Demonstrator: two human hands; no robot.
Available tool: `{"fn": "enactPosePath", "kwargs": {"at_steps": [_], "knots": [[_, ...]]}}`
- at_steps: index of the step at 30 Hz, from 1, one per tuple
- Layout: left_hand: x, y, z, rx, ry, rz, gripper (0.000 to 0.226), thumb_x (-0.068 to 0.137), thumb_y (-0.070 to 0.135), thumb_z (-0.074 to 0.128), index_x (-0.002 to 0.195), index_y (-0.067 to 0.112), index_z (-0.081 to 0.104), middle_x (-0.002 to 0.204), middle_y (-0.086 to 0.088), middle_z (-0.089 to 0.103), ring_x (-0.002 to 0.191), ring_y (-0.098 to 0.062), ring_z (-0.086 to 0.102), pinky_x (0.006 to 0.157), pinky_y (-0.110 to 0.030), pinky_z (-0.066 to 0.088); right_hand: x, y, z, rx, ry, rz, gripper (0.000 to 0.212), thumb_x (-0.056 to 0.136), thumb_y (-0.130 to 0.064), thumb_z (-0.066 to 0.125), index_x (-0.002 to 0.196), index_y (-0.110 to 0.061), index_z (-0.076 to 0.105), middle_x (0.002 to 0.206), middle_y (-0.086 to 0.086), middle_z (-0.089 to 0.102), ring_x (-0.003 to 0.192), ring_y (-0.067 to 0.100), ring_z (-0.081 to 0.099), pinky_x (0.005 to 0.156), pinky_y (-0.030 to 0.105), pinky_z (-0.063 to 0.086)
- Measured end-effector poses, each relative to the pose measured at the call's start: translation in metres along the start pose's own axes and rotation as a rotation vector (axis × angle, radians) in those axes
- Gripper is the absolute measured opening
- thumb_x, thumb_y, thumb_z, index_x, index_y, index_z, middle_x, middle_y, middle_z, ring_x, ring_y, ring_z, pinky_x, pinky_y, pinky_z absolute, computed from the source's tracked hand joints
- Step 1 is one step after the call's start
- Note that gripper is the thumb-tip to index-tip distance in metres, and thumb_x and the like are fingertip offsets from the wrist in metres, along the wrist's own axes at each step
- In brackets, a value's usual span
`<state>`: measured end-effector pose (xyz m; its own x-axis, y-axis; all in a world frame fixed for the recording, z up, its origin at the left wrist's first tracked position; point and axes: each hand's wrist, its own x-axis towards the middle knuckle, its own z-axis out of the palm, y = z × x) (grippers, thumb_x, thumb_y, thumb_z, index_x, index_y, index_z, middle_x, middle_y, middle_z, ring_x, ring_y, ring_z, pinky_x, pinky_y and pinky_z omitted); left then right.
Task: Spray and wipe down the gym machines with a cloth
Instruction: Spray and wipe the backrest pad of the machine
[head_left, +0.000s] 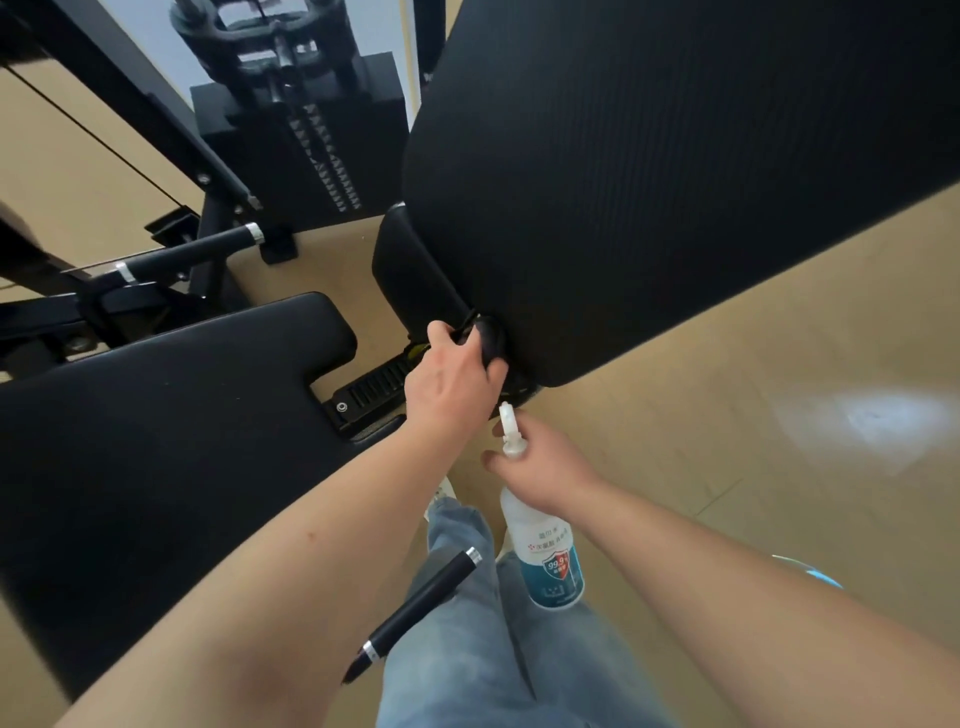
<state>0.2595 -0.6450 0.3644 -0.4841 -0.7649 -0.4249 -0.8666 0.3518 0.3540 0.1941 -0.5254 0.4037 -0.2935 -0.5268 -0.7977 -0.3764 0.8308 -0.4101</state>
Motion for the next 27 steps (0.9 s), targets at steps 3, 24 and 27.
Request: {"fn": "enactPosePath", "kwargs": {"at_steps": [3,24,27], "knots": [[0.013,-0.018,-0.013,0.160,0.025,0.136,0.045,0.102,0.050,0.041,0.141,0.027,0.039,0.118,-0.009,0.038,0.079,-0.024,0.052,0.061,-0.038,0.050,0.010,-0.017,0.002,0.023,0.010,0.002,0.037,0.088,-0.041,0.062,0.123,-0.031,0.056,0.113,-0.001,0.069,0.097,0.022,0.066,0.092,0.047,0.057],[0.148,-0.060,-0.097,-0.229,-0.059,0.007,0.042,0.101,0.039,0.042,0.133,0.016,0.055,0.111,-0.009,0.064,0.097,-0.028,0.062,0.077,-0.038,0.051,0.066,-0.091,-0.011,0.106,0.005,-0.047,0.022,0.095,-0.029,0.064,0.117,-0.025,0.059,0.094,0.005,0.068,0.081,0.020,0.064,0.067,0.033,0.049],[0.134,-0.061,-0.088,-0.256,-0.088,-0.013,0.051,0.101,0.041,0.040,0.146,0.017,0.046,0.122,-0.010,0.065,0.107,-0.030,0.063,0.086,-0.042,0.055,0.063,-0.090,-0.012,0.092,-0.006,-0.053,0.022,0.094,-0.029,0.063,0.116,-0.024,0.058,0.094,0.006,0.068,0.086,0.025,0.067,0.067,0.034,0.050]]}}
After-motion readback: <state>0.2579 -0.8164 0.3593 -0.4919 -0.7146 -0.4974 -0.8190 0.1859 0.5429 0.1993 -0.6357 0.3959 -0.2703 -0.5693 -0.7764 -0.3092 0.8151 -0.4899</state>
